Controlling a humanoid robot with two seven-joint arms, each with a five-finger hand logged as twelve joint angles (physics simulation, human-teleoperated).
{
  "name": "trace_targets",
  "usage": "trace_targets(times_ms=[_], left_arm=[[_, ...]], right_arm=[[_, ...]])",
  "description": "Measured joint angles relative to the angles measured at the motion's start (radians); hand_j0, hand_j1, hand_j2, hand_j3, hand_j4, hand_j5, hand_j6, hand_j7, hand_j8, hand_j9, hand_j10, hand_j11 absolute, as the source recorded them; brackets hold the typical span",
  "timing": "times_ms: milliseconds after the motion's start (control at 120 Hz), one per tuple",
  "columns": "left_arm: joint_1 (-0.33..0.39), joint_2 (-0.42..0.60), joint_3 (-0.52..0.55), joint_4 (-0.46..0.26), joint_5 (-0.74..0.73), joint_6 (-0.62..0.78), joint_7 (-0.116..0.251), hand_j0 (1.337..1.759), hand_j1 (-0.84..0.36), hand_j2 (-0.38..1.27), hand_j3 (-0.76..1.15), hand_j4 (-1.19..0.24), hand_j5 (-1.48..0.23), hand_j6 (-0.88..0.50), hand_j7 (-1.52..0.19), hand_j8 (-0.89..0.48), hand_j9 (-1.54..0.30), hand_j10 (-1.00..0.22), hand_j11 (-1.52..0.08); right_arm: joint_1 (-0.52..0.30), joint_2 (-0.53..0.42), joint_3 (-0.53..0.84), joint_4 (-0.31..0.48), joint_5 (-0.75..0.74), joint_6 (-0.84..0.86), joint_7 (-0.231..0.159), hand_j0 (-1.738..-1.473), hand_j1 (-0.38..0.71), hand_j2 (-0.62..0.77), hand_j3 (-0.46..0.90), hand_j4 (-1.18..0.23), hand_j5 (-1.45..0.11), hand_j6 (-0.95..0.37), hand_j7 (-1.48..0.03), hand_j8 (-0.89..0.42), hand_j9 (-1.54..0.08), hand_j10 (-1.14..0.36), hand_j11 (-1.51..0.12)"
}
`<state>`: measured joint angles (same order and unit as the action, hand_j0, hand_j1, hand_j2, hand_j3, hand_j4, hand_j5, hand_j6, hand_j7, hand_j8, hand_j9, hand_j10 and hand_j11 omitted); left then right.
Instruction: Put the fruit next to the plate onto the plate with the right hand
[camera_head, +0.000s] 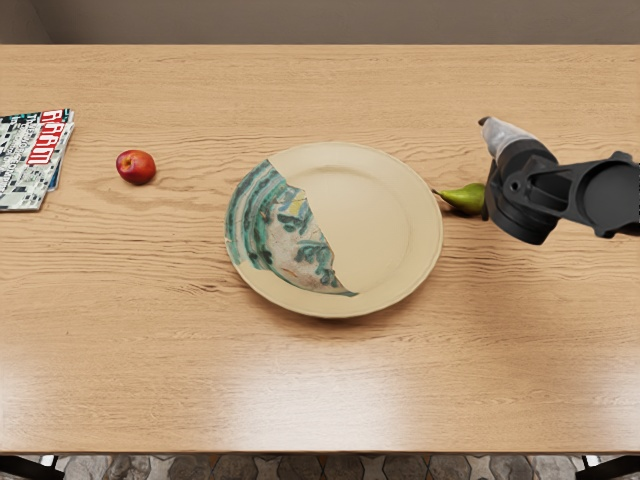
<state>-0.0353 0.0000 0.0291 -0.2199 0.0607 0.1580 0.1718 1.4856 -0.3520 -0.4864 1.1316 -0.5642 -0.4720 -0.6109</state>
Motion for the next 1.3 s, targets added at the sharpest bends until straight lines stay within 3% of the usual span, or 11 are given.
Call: trace_targets(times_ms=[375,758,1025,1300], left_arm=[[0.000,0.000,0.000,0.000,0.000,0.000,0.000,1.658,0.35,0.00,0.00,0.00,0.00,0.00,0.00,0.00,0.00,0.00,0.00],[0.000,0.000,0.000,0.000,0.000,0.000,0.000,1.658,0.35,0.00,0.00,0.00,0.00,0.00,0.00,0.00,0.00,0.00,0.00],[0.000,0.000,0.000,0.000,0.000,0.000,0.000,1.658,0.35,0.00,0.00,0.00,0.00,0.00,0.00,0.00,0.00,0.00,0.00],[0.000,0.000,0.000,0.000,0.000,0.000,0.000,1.658,0.35,0.00,0.00,0.00,0.00,0.00,0.00,0.00,0.00,0.00,0.00]], right_arm=[[-0.036,0.041,0.012,-0.017,-0.025,0.001,0.000,-1.658,-0.25,-0.02,0.00,-0.08,-0.11,-0.09,-0.11,-0.09,-0.11,-0.08,-0.11],[-0.088,-0.019,0.150,-0.018,-0.025,0.078,0.000,-1.658,-0.29,-0.01,0.00,-0.05,-0.07,-0.06,-0.07,-0.05,-0.07,-0.05,-0.07],[-0.104,-0.021,0.149,-0.038,-0.034,0.092,0.000,-1.658,-0.16,-0.03,0.00,-0.16,-0.21,-0.16,-0.21,-0.16,-0.21,-0.16,-0.21],[-0.128,-0.001,0.152,-0.091,-0.048,0.098,0.000,-1.658,-0.15,-0.03,0.00,-0.17,-0.22,-0.17,-0.22,-0.17,-0.22,-0.17,-0.22]])
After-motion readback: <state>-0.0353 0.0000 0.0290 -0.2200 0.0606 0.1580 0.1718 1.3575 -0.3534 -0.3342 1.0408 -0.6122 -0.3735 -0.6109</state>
